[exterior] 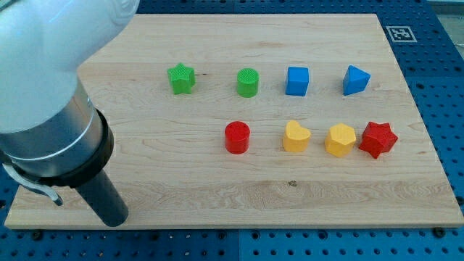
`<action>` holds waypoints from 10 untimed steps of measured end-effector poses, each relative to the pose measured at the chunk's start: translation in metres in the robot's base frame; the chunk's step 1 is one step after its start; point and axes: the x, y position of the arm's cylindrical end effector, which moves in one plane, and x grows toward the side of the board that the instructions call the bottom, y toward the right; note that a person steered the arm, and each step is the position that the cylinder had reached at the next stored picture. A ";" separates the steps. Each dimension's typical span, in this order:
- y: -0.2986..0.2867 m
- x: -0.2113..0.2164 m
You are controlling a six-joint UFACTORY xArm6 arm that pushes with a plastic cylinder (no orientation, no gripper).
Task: Place the red circle at the bottom center of the board
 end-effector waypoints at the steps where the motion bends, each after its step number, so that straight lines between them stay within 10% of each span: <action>1: 0.000 0.000; 3: 0.002 -0.004; 8: 0.030 -0.170; 10: 0.119 -0.191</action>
